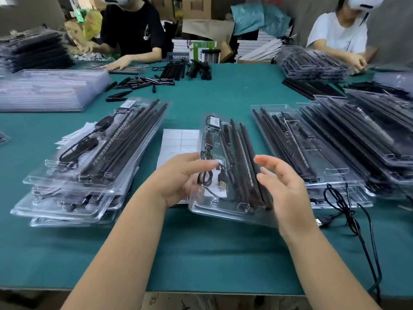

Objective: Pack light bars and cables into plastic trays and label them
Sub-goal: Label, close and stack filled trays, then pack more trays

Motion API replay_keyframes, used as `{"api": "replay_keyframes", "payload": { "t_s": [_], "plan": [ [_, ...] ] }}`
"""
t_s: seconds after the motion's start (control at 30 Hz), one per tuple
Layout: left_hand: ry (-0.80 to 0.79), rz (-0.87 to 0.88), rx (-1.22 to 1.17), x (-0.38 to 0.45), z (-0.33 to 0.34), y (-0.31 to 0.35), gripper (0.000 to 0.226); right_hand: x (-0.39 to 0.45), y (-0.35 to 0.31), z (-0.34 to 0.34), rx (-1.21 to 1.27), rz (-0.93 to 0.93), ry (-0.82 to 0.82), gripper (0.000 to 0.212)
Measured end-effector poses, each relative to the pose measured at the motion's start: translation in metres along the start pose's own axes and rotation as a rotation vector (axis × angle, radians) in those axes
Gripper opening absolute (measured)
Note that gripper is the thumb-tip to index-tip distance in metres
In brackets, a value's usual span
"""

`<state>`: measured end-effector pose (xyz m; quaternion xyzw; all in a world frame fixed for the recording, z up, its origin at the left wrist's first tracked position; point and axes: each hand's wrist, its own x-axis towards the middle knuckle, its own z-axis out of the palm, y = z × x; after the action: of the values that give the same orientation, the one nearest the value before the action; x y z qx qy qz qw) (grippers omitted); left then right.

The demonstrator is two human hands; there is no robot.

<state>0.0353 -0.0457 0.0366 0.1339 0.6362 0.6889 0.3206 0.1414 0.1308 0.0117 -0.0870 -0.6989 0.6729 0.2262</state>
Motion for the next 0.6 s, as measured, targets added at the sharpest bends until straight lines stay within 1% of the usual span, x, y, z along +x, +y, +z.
{"api": "replay_keyframes", "payload": {
  "t_s": [0.03, 0.13, 0.2, 0.23, 0.3, 0.37, 0.47, 0.5, 0.53, 0.6],
  "plan": [
    [-0.014, -0.015, 0.019, 0.0, 0.001, -0.002, 0.047, 0.0, -0.001, 0.0, 0.02, 0.002, -0.011, 0.032],
    [0.04, 0.005, -0.023, 0.004, -0.002, -0.004, 0.047, 0.0, -0.002, 0.001, 0.041, 0.018, -0.003, 0.033],
    [0.092, 0.025, -0.054, 0.003, -0.003, -0.001, 0.05, -0.002, -0.005, 0.003, -0.043, -0.018, 0.013, 0.037],
    [0.128, 0.032, -0.042, 0.001, -0.003, 0.002, 0.056, -0.004, -0.006, 0.005, -0.111, -0.04, -0.002, 0.04],
    [0.199, 0.074, -0.007, -0.004, -0.004, 0.007, 0.063, -0.006, -0.01, 0.011, -0.185, -0.032, -0.073, 0.049],
    [0.238, 0.11, -0.02, -0.01, -0.008, 0.018, 0.059, -0.008, -0.017, 0.018, -0.198, -0.031, -0.169, 0.063],
    [0.199, 0.178, -0.067, -0.033, -0.021, 0.043, 0.05, -0.006, -0.037, 0.035, -0.256, -0.185, -0.301, 0.08],
    [0.214, 0.207, -0.04, -0.042, -0.029, 0.052, 0.047, -0.004, -0.042, 0.044, -0.276, -0.247, -0.325, 0.082],
    [0.266, 0.244, 0.036, -0.052, -0.037, 0.06, 0.04, -0.002, -0.046, 0.053, -0.293, -0.298, -0.338, 0.082],
    [0.439, 0.301, 0.284, -0.07, -0.06, 0.076, 0.023, 0.0, -0.049, 0.079, -0.287, -0.352, -0.356, 0.076]
  ]
}}
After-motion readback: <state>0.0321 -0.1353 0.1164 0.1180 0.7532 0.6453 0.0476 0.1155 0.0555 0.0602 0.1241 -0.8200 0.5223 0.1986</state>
